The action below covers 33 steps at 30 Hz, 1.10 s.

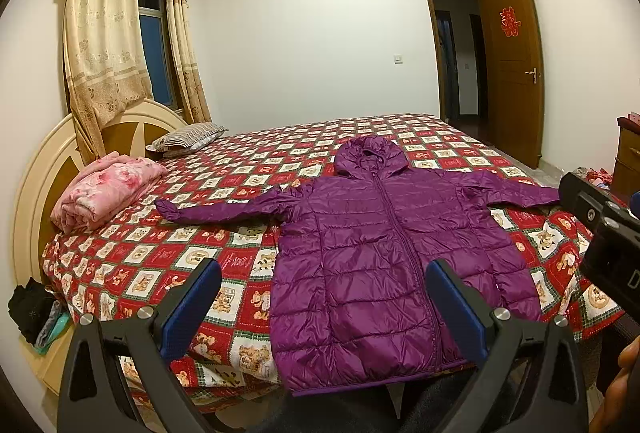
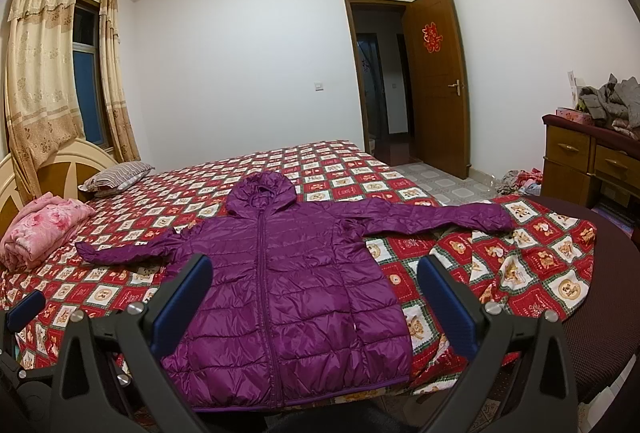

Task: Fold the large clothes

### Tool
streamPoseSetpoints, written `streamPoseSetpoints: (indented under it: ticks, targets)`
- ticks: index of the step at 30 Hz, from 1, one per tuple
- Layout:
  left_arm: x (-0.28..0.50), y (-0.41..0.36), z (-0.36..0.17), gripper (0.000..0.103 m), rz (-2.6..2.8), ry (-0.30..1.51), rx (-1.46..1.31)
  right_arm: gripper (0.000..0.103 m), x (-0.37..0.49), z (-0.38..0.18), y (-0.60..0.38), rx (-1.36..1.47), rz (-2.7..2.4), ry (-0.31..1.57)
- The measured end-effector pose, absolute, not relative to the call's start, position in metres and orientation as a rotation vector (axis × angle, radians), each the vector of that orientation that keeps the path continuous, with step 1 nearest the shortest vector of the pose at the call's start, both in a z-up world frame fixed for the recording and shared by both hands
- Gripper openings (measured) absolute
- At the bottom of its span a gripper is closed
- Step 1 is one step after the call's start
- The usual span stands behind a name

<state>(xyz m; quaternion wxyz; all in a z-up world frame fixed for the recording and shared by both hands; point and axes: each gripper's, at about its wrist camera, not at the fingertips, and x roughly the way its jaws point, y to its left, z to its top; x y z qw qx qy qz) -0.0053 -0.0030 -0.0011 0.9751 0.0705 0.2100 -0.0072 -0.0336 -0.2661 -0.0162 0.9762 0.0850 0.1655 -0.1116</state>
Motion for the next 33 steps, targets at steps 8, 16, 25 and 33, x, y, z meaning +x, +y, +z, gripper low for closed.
streamPoseSetpoints:
  ticks: [8, 16, 25, 33]
  targets:
    - [0.001, -0.008, -0.008, 0.102, -0.024, 0.438, 0.15, 0.103, -0.032, -0.023, -0.258, 0.178, -0.231, 0.344]
    - [0.037, -0.015, -0.038, 0.102, -0.127, 0.528, 0.136, 0.103, -0.006, -0.047, -0.277, 0.224, -0.239, 0.419]
    - [0.107, -0.016, -0.06, 0.102, -0.156, 0.61, 0.138, 0.103, 0.032, -0.084, -0.336, 0.276, -0.353, 0.544]
    - [0.192, -0.021, -0.039, 0.102, -0.123, 0.52, 0.194, 0.1, 0.062, -0.072, -0.486, 0.411, -0.608, 0.497]
